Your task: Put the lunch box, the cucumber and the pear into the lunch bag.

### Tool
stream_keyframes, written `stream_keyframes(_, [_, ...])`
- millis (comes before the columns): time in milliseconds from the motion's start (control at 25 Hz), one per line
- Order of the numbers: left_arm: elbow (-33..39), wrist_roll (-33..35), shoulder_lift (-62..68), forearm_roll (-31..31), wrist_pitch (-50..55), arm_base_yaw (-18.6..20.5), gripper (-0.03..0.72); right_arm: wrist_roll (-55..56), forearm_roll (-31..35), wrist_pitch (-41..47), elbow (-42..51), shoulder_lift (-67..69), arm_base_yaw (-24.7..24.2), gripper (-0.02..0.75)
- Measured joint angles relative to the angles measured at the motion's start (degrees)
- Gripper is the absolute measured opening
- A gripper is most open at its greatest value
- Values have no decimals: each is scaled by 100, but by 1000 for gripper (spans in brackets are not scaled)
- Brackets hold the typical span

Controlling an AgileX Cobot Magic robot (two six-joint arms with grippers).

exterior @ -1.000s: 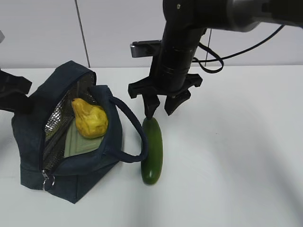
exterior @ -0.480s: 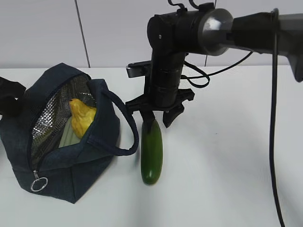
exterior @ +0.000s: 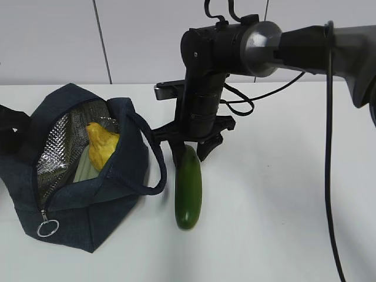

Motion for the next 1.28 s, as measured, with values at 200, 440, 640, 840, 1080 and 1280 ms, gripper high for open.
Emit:
stream_keyframes(200, [0,-4,6,-5,0,0,17,-108,2,-30,-13,114,0,509])
stream_keyframes(440, [0,-4,11,-11,0,0,17,-120,-146,-18,-13,168,0,517])
stream_keyframes(640, [0,-4,11,-16,0,0,17,-120,-300,44,-13,168,0,470])
stream_keyframes(840, [0,-4,11,-16,0,0,17,-120,-401,131,-17,168,0,442])
stream_keyframes(1080, [0,-4,11,-16,0,0,17,-197,-485,215,-17,168,0,440])
stream_keyframes(1280, [0,-4,36,-16,0,0,17,-378,-485,225,-26,168,0,442])
